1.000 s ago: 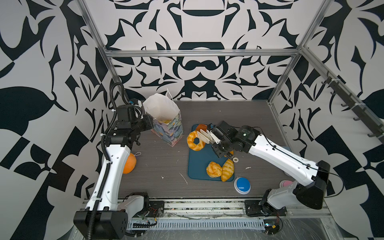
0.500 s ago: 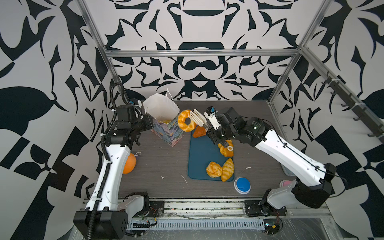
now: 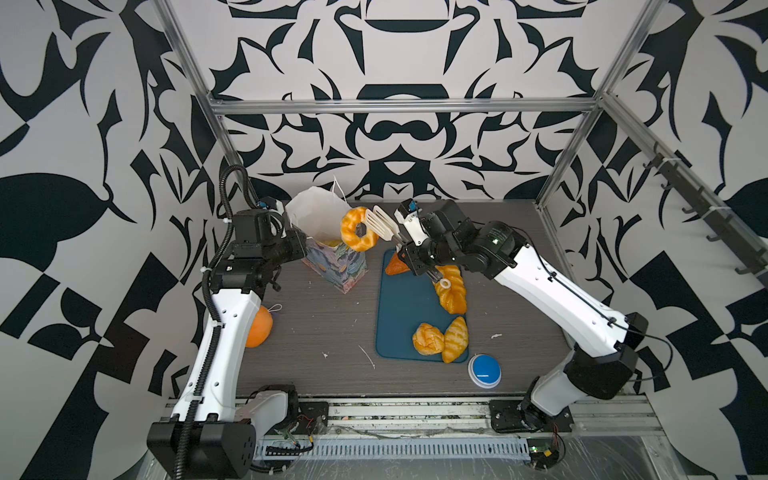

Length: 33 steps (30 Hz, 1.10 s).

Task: Place the fake bread into the paper bag
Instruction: 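Lift the pinched ring bread with the tongs over the paper bag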

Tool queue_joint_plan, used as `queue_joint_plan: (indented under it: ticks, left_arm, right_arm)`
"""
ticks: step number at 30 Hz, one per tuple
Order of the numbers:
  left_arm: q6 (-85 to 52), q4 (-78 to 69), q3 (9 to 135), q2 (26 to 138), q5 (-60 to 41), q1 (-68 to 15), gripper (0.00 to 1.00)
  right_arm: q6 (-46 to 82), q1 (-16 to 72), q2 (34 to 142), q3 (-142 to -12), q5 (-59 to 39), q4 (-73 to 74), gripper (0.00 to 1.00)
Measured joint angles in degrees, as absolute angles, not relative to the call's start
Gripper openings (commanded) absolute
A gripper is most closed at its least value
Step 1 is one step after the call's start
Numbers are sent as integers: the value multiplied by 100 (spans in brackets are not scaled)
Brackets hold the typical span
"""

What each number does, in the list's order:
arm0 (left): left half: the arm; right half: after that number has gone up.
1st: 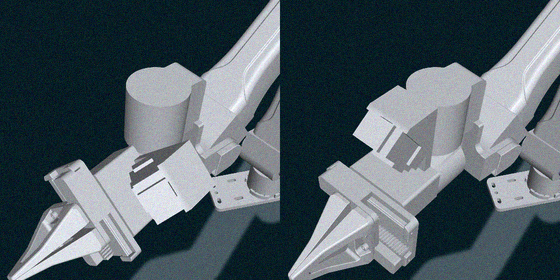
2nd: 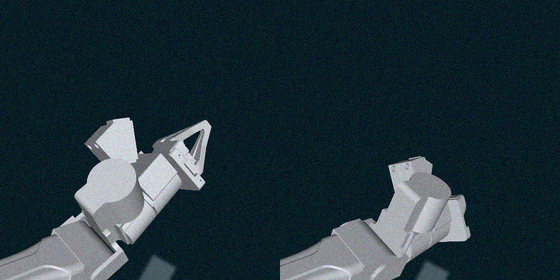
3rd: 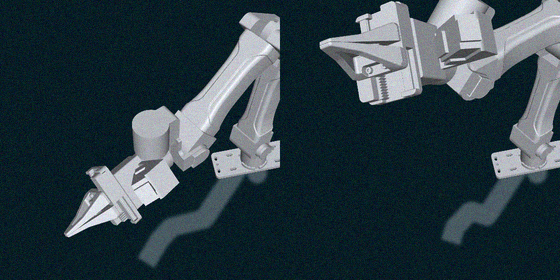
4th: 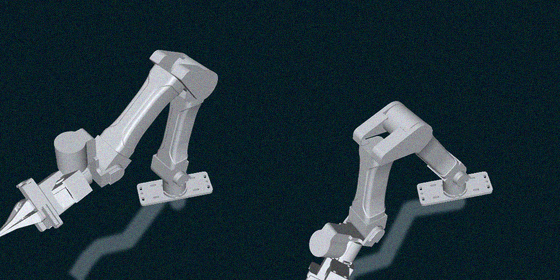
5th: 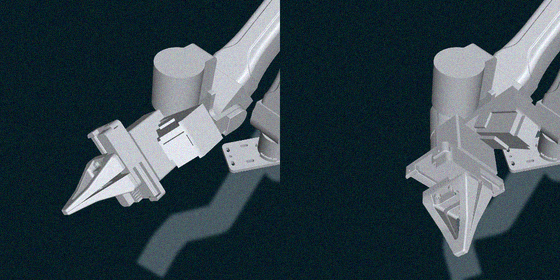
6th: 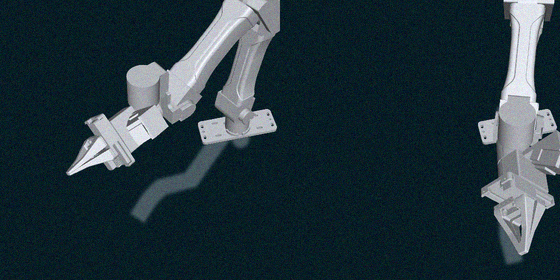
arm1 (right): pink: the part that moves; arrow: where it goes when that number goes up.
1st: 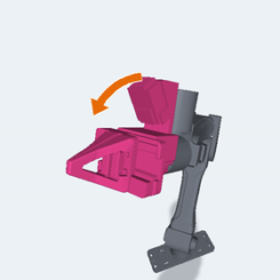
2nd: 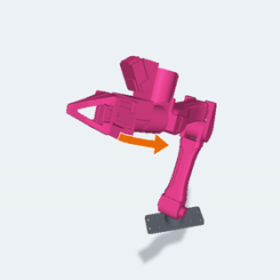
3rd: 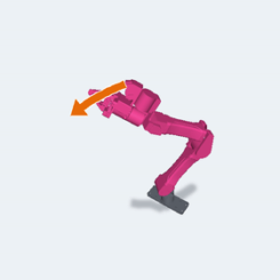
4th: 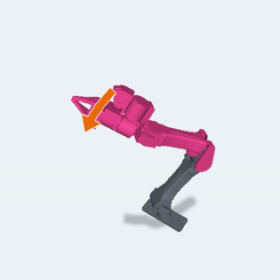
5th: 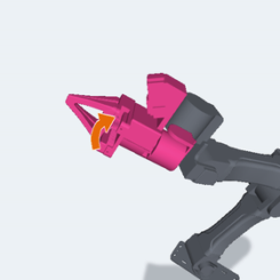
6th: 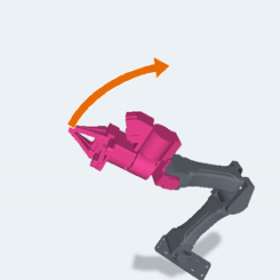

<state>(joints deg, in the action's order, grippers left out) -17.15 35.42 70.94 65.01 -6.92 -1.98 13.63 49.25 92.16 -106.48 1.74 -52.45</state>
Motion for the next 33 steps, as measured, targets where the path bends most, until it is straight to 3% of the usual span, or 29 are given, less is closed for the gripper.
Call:
queue_joint_plan:
  ticks: [22,33]
  left_arm:
    - [-1715,3540,7094,6501,-692,-198,27]
    - [-1715,3540,7094,6501,-716,-189,28]
  right_arm:
    - [1358,4925,10967,-12875,-283,-5422,32]
    - [1361,4923,11559,-13329,-344,-5535,32]
